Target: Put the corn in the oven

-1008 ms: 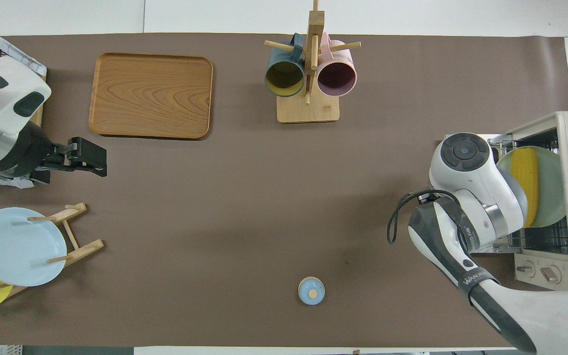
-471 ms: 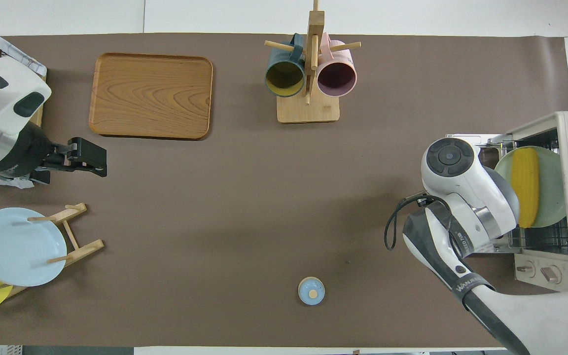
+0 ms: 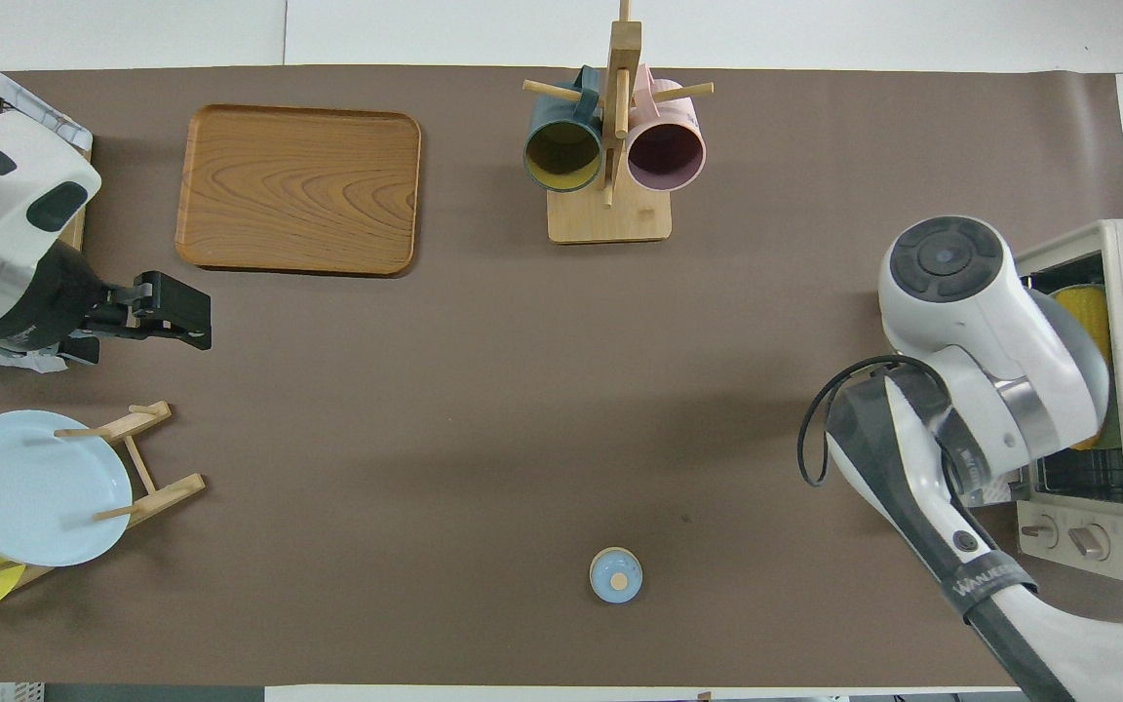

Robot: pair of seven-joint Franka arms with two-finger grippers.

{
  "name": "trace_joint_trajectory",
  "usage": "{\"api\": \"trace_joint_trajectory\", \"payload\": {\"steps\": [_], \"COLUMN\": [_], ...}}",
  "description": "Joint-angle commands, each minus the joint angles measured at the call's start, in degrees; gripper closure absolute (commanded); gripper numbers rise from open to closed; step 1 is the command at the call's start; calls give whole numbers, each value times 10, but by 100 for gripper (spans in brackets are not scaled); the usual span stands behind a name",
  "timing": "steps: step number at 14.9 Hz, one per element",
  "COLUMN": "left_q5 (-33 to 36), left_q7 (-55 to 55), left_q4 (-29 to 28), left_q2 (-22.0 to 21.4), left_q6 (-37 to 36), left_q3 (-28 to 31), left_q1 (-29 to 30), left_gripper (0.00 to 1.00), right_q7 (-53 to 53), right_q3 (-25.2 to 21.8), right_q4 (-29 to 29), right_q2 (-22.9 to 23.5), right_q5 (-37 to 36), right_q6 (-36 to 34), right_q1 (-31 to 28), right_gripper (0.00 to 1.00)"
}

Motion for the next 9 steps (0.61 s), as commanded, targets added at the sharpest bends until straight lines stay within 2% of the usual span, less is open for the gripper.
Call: {"api": "trace_joint_trajectory", "payload": {"steps": [1,5,9], "left_q5": [11,11,11], "left_q7": [0,0,0], "left_q4": [-5,-5,-5], "left_q2": [-8,-8,-8], "left_q6": [3,3,3], "left_q3": [0,0,0], "left_q1": [1,1,1], "left_gripper": [0,0,0], "right_q7": [-59,-103,-110], "right_q3": [-8,-8,-9], "right_q4": [10,10,24], "right_q2": [-14,-23,-44], "right_q5": [-29,-28,3], "right_q6": [6,6,-20], "right_q1": [-49,-90,-95], "right_gripper": [100,100,100]}}
